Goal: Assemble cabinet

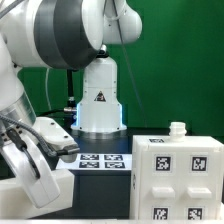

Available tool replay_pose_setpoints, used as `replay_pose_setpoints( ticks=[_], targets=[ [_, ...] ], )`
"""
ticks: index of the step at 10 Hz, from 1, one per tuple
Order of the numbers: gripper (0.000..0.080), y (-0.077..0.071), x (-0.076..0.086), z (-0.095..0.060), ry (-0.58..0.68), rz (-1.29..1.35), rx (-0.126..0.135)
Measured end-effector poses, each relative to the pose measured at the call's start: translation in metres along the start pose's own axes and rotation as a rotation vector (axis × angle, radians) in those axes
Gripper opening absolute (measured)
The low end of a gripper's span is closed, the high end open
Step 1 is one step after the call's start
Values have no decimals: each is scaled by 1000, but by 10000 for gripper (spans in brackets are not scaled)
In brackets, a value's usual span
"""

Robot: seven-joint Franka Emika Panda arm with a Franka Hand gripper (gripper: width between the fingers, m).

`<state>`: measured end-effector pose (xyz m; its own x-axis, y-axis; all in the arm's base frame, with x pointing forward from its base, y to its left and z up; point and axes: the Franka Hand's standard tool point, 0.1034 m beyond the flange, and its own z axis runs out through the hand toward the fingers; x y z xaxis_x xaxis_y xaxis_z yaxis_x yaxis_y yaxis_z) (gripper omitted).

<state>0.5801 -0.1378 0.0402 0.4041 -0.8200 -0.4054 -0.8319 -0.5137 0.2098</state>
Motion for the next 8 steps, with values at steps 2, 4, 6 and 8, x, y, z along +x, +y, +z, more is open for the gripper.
replay_pose_setpoints(
  ticks=[2,4,6,8],
  targets=[
    [285,-3,-35,-4,14,-159,-6],
    [285,-2,-70,2,16,-153,-40],
    [287,1,-63,4,15,-150,-39],
    [287,1,-69,6,57,-202,-15]
  ],
)
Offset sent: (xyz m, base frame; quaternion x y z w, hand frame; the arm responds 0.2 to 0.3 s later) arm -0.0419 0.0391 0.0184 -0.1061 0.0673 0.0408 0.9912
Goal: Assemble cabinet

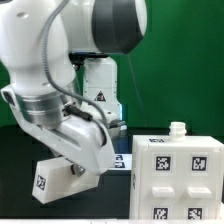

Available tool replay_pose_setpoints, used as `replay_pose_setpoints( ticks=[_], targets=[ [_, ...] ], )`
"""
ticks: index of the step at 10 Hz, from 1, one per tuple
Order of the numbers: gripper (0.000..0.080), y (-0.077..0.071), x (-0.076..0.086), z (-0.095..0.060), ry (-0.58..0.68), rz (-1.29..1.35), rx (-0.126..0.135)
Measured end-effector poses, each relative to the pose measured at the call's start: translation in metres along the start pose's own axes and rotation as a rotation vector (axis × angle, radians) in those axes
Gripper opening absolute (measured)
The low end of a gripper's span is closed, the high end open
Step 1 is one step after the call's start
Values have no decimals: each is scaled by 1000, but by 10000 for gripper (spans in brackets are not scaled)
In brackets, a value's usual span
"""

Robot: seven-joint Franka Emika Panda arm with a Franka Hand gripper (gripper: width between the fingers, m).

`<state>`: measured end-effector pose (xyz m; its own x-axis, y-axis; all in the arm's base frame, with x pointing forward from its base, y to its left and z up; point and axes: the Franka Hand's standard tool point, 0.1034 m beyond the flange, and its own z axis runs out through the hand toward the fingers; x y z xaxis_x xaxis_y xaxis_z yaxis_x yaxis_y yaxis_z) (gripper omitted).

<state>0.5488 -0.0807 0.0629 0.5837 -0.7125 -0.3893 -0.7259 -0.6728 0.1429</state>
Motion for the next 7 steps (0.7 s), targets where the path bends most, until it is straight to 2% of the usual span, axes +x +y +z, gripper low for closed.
replay_pose_setpoints(
  ticks=[1,2,5,6,7],
  targets=[
    [287,12,-9,3,9,-27,21],
    [287,23,-14,7,22,-34,32],
    [287,22,-14,10,24,-36,32],
    [287,22,-12,15,65,-50,49],
    [287,27,-22,25,78,-62,51]
  ],
)
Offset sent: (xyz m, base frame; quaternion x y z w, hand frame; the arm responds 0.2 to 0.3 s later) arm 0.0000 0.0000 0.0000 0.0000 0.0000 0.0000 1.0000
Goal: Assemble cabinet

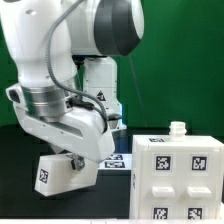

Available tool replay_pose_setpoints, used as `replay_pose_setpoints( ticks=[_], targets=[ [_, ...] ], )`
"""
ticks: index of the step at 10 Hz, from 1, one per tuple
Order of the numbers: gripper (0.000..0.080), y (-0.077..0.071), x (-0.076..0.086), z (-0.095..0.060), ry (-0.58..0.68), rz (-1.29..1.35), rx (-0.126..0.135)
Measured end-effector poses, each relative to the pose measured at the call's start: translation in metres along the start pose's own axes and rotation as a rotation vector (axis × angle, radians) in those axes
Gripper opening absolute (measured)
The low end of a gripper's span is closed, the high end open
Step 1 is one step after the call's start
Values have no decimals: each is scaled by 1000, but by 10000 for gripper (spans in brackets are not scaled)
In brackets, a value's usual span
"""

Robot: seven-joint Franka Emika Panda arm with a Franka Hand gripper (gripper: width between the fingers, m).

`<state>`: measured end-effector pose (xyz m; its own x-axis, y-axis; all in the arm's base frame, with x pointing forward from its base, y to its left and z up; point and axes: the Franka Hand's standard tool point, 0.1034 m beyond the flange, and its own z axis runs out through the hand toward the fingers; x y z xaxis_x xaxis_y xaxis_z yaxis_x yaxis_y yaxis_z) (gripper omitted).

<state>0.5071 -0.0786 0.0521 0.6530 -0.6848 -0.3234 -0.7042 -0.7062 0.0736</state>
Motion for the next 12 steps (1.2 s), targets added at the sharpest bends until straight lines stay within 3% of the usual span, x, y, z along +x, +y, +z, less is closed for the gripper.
replay_pose_setpoints(
  ticks=[1,4,8,9,10,11,12],
  targets=[
    [287,4,-9,8,-4,-16,-6],
    [287,-5,-18,16,-1,-8,-20],
    [287,-6,-18,20,-4,-9,-26],
    [459,-6,-18,20,-5,-9,-26],
    [459,-5,-18,20,-5,-8,-26],
    [644,-4,-17,20,-16,-5,-16],
    [747,2,-14,18,-34,19,4]
  ],
)
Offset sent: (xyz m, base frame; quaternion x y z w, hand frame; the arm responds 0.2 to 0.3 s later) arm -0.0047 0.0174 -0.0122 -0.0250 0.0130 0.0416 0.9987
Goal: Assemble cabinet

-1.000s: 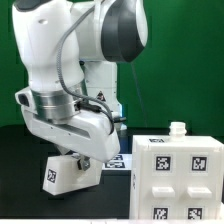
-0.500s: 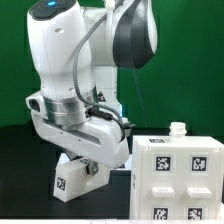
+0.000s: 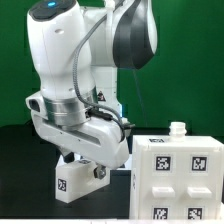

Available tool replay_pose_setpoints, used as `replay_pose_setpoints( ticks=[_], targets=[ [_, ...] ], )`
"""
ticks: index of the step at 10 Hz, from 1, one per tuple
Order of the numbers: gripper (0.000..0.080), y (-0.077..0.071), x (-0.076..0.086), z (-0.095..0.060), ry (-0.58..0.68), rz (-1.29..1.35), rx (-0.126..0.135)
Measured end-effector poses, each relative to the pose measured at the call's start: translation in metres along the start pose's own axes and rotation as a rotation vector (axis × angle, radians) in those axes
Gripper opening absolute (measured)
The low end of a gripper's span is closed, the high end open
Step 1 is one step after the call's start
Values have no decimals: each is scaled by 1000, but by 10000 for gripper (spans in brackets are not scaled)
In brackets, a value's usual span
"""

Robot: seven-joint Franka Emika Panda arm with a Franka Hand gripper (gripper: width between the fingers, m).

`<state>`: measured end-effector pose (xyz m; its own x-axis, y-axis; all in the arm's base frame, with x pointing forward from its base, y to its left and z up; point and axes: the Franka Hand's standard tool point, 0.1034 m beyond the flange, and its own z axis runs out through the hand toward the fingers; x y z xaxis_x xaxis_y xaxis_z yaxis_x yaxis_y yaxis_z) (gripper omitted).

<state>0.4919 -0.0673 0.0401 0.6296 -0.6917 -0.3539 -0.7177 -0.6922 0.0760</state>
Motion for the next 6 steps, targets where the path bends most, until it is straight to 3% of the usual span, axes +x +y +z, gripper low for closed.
replay_pose_setpoints(
  ticks=[1,3,5,6],
  targets=[
    [789,4,6,-5,-9,7,9],
    [796,6,17,-19,-41,4,19],
    [797,5,17,-16,-39,2,16],
    [797,5,19,-17,-50,-1,28]
  ],
)
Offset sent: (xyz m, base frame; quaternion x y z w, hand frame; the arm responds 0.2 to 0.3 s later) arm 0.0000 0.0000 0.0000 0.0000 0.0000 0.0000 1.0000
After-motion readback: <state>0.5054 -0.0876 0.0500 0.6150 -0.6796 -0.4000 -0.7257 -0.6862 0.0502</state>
